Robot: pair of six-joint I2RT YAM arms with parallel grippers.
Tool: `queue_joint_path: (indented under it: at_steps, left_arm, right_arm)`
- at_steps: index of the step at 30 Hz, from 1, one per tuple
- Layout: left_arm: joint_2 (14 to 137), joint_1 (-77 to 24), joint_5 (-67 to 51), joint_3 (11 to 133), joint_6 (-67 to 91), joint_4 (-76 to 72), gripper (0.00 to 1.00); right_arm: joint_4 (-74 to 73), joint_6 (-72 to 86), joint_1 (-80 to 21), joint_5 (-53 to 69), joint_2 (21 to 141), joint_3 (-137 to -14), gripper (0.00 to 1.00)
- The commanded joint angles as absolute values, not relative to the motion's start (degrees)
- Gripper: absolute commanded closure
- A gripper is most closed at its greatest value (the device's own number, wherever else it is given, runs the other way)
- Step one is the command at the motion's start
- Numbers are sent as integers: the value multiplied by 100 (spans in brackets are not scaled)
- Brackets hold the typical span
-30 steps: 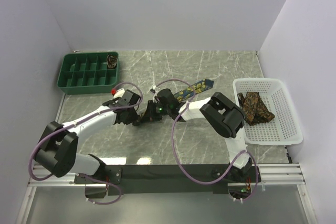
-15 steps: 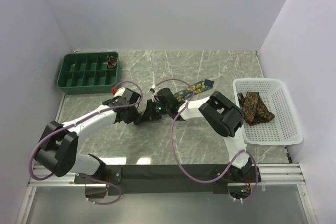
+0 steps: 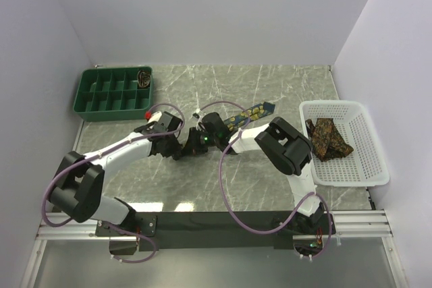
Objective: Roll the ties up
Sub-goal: Roll the tie
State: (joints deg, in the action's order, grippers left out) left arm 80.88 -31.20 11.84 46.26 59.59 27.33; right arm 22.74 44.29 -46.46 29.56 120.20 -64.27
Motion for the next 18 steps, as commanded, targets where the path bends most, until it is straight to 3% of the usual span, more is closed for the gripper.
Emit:
queue_joint_path:
  at_steps: [1,8,18]
  left_arm:
    - [8384,-3199,615,4834,6293,2162,82]
    - [8798,-3164,607,4913,6223,2267,97]
    - [8438,-2918,598,4931,6161,2566,98]
  right_arm:
    - [2373,4334,-4781,2866,12147,-6522,81]
    - [2540,3684,-4772,2391,11436,-6021,71]
    - [3331,2234,-5044,986,10424,-4905,41]
